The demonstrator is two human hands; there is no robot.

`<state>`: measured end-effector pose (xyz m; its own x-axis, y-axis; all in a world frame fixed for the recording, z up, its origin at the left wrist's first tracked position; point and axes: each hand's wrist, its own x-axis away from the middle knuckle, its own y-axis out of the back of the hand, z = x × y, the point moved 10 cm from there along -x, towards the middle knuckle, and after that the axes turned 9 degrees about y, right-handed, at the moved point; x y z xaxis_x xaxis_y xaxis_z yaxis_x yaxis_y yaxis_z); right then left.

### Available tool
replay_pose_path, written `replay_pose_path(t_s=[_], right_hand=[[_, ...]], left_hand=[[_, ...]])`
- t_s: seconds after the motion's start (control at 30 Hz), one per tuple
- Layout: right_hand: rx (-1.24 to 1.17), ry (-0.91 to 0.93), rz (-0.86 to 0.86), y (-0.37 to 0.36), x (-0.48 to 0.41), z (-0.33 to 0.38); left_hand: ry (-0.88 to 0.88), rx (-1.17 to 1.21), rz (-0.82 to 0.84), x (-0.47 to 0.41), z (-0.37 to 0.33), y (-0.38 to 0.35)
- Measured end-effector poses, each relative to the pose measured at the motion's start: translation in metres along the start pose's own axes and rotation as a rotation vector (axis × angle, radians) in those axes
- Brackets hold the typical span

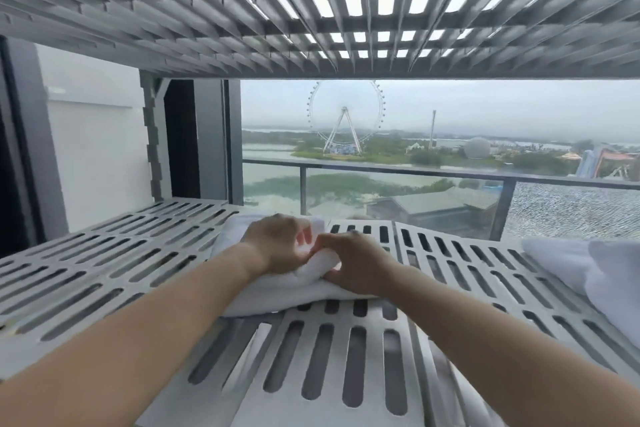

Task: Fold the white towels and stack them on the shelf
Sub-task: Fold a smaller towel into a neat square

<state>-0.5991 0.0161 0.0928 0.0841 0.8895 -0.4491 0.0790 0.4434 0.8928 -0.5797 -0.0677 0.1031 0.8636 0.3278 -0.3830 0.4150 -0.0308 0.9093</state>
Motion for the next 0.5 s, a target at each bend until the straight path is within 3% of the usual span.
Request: replay_pose_path(t_s=[0.1,0.23,0.33,0.43,0.5], right_hand=[[0.066,-0.018,-0.058,0.004,0.003,-0.004],[0.076,-0.080,-0.298,0.029,0.014,-0.013],[0.105,-0.166,-0.380,0.043,0.022,-0.030],[0.155,-0.264,-0.372,0.048,0.035,-0.050],[0.234,-0.316,-0.268,0.042,0.040,-0.056]], left_hand=[[-0.034,0.046,0.087,0.011,0.003,0.002],[-0.138,-0.019,-0.107,0.029,0.001,0.028],[-0.134,-0.089,-0.176,0.037,0.005,0.030],[-0.025,-0.094,-0.260,0.044,0.024,0.025],[0.113,0.012,-0.307,0.052,0.044,0.020]])
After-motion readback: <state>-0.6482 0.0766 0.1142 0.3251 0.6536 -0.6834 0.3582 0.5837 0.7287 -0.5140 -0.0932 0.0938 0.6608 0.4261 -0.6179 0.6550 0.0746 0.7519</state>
